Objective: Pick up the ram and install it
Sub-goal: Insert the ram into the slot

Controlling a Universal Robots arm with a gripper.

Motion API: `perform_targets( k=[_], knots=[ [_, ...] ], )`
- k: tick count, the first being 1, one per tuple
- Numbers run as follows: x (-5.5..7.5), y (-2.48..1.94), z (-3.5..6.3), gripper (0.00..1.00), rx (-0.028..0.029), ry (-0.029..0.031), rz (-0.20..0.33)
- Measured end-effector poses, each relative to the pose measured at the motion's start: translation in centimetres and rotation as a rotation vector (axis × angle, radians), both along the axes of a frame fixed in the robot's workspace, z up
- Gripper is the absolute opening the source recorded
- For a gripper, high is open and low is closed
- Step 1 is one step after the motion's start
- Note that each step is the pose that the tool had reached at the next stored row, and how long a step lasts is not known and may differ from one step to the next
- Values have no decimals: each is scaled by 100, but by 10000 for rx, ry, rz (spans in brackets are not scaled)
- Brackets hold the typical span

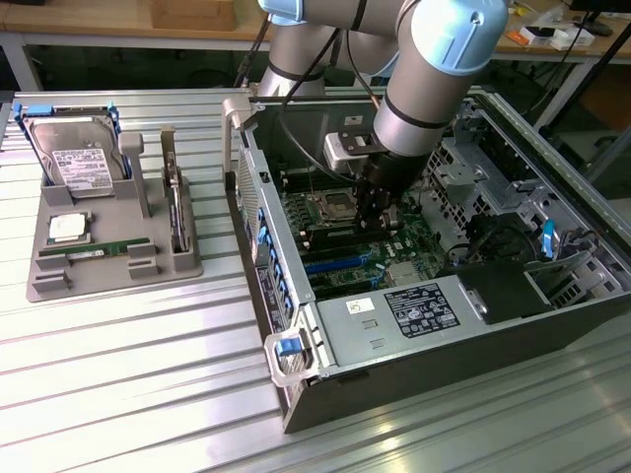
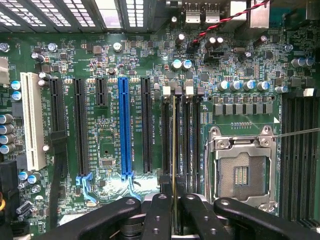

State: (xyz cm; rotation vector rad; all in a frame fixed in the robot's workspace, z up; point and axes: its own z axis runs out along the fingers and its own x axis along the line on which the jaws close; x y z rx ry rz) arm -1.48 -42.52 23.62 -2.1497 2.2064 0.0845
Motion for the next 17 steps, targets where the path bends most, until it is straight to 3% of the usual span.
perform_targets(
  k=[14, 17],
  knots=[
    [-5, 11, -2, 13, -13, -23, 425],
    [45, 11, -2, 13, -13, -23, 437]
  ],
)
